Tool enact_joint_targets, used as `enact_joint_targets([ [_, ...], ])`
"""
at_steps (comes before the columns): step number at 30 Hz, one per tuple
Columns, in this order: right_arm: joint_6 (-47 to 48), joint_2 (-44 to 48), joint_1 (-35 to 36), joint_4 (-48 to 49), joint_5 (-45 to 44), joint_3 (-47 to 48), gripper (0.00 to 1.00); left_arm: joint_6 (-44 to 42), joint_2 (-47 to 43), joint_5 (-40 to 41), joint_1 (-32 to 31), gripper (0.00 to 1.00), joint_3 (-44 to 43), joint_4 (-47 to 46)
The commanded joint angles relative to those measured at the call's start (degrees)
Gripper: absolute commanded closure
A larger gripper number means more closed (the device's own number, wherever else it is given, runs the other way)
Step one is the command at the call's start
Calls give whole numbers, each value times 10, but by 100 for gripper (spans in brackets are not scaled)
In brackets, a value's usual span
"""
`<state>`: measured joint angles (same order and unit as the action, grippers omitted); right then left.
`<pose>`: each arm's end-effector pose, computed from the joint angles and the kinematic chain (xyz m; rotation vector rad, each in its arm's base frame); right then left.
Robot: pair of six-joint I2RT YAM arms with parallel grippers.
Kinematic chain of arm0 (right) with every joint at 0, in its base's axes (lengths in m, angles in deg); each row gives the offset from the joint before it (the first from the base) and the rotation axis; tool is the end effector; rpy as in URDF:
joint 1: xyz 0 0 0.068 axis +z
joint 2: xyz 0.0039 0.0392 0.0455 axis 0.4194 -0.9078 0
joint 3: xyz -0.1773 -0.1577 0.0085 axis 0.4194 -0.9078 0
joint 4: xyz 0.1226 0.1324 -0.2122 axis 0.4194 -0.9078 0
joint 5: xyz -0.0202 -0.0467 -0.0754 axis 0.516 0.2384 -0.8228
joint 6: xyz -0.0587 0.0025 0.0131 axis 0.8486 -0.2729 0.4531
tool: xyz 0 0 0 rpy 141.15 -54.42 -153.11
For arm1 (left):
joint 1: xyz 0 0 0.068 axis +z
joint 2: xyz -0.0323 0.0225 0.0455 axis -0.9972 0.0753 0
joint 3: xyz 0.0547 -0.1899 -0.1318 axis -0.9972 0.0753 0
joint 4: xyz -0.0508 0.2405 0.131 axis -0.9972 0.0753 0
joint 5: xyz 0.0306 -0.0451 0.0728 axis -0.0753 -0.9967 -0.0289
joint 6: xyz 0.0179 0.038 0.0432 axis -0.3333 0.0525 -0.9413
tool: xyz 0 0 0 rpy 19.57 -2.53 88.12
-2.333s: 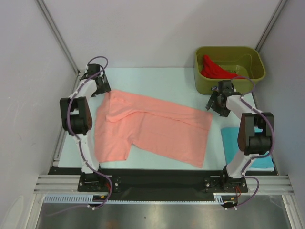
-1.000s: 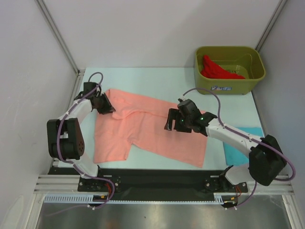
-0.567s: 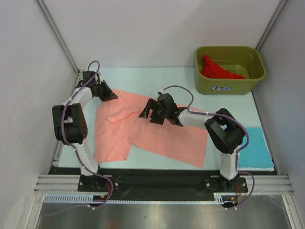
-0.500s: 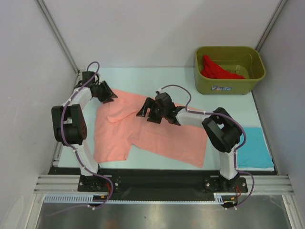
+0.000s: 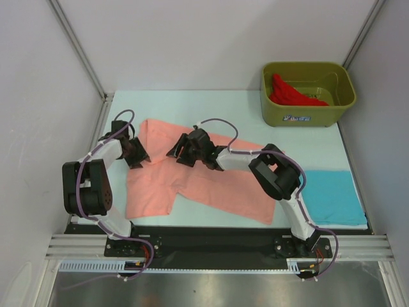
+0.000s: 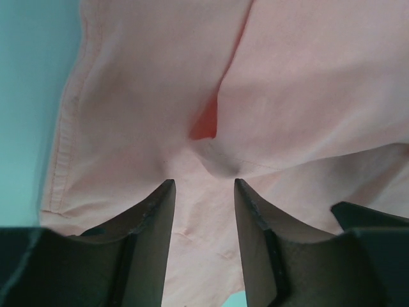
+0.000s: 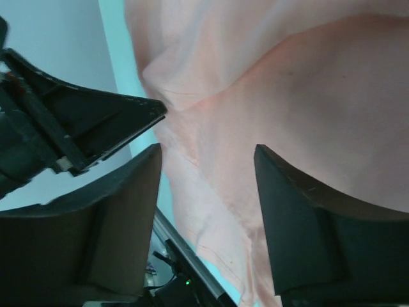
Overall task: Fold and stack the t-shirts
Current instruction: Fold the tshirt
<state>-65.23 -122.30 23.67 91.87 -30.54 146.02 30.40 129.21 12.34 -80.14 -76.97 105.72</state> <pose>0.3206 0.3697 0.1150 0.2352 2.3553 1.2148 0.3297 0.0262 0.1257 -0.7528 2.6414 -0.2836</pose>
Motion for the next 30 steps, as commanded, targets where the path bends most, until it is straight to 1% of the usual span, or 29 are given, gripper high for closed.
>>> enact_joint_targets([
  [1,-71,-41,18,37,-45,27,39,-15,-5,-14,3,54,4,-46],
  [2,-84,-48,21,44,-48,34,41,-17,-5,-20,3,55,5,-53],
  [3,-85,-54,22,46,-53,39,46,-19,-7,-24,3,58,5,-57],
  [4,-84,-61,23,51,-52,44,47,-22,-9,-25,3,62,5,-60],
  [5,-83,-72,26,54,-51,55,48,-24,-12,-27,2,66,6,-67],
  [7,-77,-78,29,48,-47,66,49,-28,-11,-28,2,71,3,-71],
  [8,-73,-80,31,42,-48,70,50,-30,-7,-29,3,77,2,-73],
  [9,-66,-77,33,39,-51,70,50,-31,-1,-30,3,77,-1,-74],
  [10,-63,-75,35,38,-52,69,49,-32,3,-32,3,74,-4,-72],
  [11,-58,-72,35,32,-53,67,49,-32,8,-35,2,61,-4,-68],
  [13,-54,-66,36,29,-54,57,49,-23,4,-27,3,44,8,-65],
  [14,-54,-63,37,32,-54,53,49,-15,-2,-24,3,37,17,-73],
  [16,-56,-56,36,37,-55,39,49,-6,-13,-8,3,36,34,-79],
  [17,-56,-55,36,38,-54,36,49,-6,-12,-7,3,37,36,-85],
  [18,-56,-50,37,38,-54,34,49,-6,-4,-6,3,39,35,-87],
  [21,-52,-48,37,34,-56,34,49,-7,14,-20,3,55,25,-91],
  [22,-52,-45,37,32,-57,34,49,-6,22,-25,3,66,17,-93],
  [25,-53,-46,37,33,-57,34,49,-3,16,-35,3,81,5,-88],
  [26,-54,-46,36,38,-57,34,49,-2,10,-38,3,87,4,-89],
  [28,-56,-48,37,48,-57,36,49,5,-3,-48,3,94,-1,-90],
  [29,-58,-55,35,59,-57,36,49,7,-10,-51,3,100,-4,-89],
  [30,-69,-57,34,67,-57,39,47,8,-12,-57,3,100,-10,-89],
])
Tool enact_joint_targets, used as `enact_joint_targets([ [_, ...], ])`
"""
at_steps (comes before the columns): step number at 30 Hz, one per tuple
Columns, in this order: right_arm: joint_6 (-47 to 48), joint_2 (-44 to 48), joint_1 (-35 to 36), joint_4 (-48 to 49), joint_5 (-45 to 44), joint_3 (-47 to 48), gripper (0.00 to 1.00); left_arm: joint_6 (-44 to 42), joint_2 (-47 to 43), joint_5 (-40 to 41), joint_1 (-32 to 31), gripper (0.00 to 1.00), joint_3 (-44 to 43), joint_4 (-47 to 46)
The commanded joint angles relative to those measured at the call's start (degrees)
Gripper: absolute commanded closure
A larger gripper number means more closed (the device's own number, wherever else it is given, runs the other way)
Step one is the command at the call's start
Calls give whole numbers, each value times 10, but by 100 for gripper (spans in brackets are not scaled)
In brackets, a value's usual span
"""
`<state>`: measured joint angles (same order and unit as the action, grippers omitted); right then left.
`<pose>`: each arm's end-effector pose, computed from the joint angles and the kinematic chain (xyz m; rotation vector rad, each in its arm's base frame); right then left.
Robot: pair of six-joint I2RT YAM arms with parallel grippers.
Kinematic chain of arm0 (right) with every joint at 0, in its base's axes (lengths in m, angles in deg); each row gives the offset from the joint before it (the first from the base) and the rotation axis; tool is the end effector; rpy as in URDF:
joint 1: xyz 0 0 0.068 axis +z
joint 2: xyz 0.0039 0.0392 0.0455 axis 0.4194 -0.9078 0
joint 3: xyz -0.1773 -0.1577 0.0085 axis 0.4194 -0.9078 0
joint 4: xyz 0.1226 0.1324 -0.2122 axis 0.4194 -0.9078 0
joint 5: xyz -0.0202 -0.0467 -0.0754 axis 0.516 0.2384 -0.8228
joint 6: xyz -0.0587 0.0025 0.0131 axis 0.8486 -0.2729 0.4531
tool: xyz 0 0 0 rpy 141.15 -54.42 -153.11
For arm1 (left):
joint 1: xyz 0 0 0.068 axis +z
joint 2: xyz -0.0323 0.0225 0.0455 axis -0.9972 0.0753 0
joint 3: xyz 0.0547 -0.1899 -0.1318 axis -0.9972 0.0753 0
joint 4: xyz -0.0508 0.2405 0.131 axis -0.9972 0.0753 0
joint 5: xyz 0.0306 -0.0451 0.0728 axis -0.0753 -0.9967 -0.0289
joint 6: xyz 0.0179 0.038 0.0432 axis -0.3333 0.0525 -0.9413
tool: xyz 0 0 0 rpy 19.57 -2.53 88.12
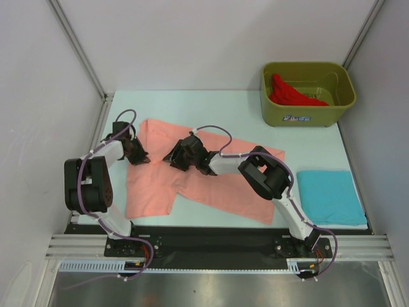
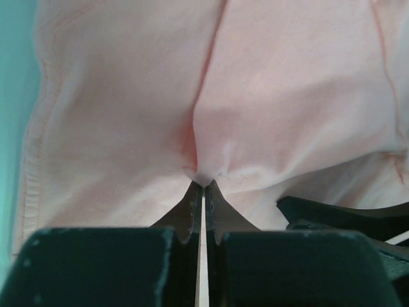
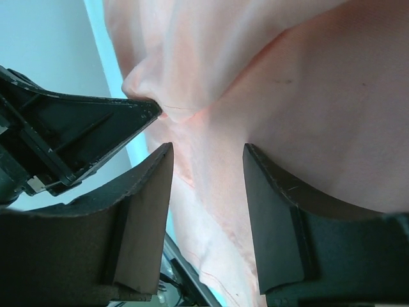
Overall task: Fold and stack the t-shirts
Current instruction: Fold the tshirt
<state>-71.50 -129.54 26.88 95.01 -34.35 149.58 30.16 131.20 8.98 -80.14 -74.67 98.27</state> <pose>0.3102 0.3959 0.0812 0.3475 2.3678 1.2271 0.3348 0.0241 0.1100 -0.7098 2.5985 -0.3699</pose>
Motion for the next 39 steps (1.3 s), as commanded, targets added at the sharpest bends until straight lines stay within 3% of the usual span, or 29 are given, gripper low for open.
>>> enact_joint_targets([
  [1,-13,12,1,44,-18,3,46,13,-31,-28,3,100,-46,-13],
  [11,-68,-25,-9,151,-22,6,30,52,-25,-109,3,100,-92,-49],
  [20,-106,-48,-23,212,-27,1,26,86,14,-137,3,100,-128,-91],
  [32,13,-12,-32,98,-19,-2,44,105,121,-153,2,100,-190,-138],
  [39,40,-27,-25,67,-62,24,52,106,125,-156,2,100,-196,-142],
])
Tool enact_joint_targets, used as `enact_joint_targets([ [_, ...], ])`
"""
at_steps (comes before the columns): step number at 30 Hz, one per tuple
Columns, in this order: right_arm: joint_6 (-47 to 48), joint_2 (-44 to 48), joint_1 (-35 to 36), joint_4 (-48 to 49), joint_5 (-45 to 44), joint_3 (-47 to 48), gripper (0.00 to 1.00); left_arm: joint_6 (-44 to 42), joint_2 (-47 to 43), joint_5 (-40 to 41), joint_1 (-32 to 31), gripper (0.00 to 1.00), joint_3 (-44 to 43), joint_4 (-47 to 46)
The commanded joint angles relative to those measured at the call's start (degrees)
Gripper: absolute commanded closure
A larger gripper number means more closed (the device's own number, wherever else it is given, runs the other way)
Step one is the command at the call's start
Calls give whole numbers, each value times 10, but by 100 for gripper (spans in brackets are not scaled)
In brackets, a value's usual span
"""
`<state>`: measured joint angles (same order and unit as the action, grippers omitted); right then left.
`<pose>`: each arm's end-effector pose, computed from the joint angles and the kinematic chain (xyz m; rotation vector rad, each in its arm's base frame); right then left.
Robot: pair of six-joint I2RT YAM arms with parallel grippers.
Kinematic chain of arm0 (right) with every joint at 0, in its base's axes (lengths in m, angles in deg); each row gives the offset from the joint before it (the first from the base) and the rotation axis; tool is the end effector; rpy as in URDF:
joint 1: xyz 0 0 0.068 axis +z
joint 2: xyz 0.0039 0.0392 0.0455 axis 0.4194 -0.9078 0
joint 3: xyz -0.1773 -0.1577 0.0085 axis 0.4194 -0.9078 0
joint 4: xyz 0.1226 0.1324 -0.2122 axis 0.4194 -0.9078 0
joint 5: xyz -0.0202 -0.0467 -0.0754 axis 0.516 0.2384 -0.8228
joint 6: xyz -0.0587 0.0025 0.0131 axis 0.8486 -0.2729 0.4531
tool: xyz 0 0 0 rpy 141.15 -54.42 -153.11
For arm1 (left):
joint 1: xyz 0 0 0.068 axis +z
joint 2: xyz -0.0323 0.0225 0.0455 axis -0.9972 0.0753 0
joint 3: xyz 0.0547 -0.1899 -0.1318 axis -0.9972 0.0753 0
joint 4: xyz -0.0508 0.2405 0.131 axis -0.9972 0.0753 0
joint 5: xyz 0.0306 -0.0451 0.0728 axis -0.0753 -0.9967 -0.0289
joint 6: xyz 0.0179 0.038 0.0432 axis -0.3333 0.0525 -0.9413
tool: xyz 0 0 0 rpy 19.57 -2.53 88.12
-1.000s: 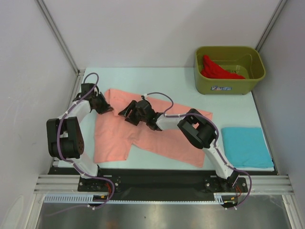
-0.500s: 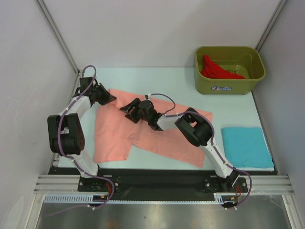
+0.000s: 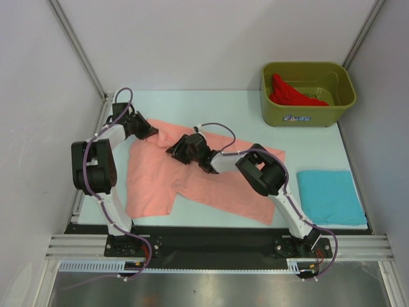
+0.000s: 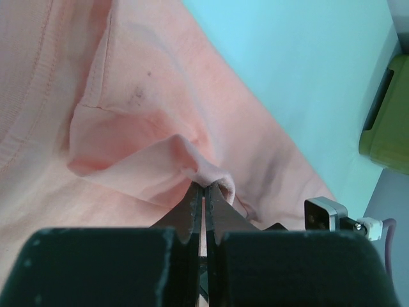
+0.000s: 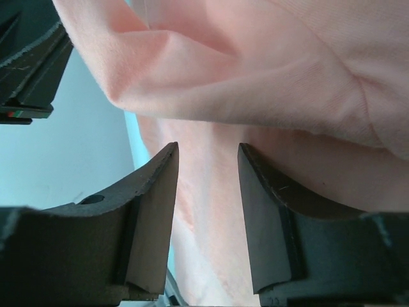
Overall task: Fold and stack the t-shirts
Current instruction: Fold the tshirt
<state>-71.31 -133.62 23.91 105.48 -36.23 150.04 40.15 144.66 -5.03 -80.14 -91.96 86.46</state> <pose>0.3371 0.3849 0.0684 0.3996 2.2117 1.2763 0.4194 0.0219 0.1354 -0.7017 2.3404 -0.7732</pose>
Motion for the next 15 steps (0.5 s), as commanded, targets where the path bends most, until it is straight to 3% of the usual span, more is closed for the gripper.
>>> enact_joint_targets([
  [1,36,9,4,-41,-56,23,53,4,-14,-14,2,100,-19,-23],
  [7,15,-5,1,-48,-86,41,68,1,-27,-14,3,100,-6,-26],
  [15,-59,-31,-5,-59,-107,68,65,-2,-40,-14,2,100,11,-24],
])
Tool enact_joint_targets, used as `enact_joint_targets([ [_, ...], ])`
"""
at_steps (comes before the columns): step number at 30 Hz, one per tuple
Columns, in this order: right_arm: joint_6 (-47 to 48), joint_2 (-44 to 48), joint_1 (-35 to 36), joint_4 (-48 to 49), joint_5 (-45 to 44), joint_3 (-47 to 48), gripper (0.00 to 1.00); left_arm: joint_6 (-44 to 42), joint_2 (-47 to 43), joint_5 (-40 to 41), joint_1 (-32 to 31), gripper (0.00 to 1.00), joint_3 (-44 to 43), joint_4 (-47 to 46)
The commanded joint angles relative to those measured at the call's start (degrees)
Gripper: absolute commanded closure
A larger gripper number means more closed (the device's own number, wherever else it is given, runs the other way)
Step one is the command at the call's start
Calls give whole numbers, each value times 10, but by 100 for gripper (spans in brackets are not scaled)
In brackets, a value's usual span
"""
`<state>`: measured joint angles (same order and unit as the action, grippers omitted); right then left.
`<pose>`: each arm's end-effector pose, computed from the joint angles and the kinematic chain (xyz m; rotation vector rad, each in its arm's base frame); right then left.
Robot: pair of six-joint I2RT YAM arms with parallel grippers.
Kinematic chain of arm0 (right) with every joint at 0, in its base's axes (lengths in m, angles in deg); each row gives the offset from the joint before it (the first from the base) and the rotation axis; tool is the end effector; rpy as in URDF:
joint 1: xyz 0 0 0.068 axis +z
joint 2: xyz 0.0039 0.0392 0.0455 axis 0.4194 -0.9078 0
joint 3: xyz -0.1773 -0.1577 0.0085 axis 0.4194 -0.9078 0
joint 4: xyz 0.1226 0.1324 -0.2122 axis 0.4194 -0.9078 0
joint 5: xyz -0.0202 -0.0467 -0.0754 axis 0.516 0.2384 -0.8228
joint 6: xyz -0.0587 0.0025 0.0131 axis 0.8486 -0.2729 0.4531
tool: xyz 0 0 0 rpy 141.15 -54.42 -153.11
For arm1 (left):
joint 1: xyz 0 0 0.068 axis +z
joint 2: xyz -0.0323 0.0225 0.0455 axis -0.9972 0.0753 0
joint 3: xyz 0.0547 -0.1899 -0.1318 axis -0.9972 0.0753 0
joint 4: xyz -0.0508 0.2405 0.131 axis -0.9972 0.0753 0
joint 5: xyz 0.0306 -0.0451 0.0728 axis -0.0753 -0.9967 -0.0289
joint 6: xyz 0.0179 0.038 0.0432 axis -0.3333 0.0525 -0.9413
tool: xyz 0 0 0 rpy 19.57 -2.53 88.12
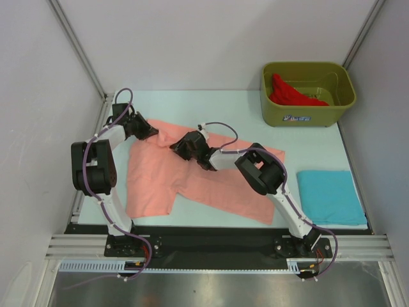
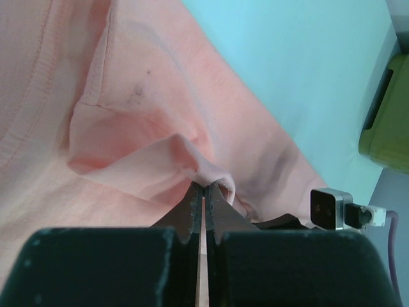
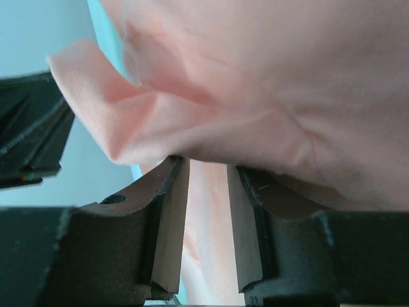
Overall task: Fold and stack the t-shirts
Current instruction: Fold the tshirt
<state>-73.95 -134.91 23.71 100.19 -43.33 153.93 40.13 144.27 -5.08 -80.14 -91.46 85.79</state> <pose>0.3478 0.3859 0.0699 0.5402 2.1849 1.1594 0.4185 0.0218 0.1362 -0.6951 2.3320 -0.7747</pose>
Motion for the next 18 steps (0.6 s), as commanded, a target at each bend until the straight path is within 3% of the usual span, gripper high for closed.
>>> enact_joint_targets([
  [1,-39,-22,-3,-11,-35,42,65,-2,-38,-14,1,100,7,-16],
  [7,-73,-35,7,-57,-54,65,67,-17,-42,-11,3,100,11,-9],
  [11,-128,-37,16,-99,-74,77,78,-19,-45,-10,2,100,15,-11],
  [16,-114,-49,16,-192,-80,134,65,-28,-51,-7,2,100,11,-1],
  [18,-104,-54,17,-249,-83,152,65,-35,-55,-2,2,100,13,3],
])
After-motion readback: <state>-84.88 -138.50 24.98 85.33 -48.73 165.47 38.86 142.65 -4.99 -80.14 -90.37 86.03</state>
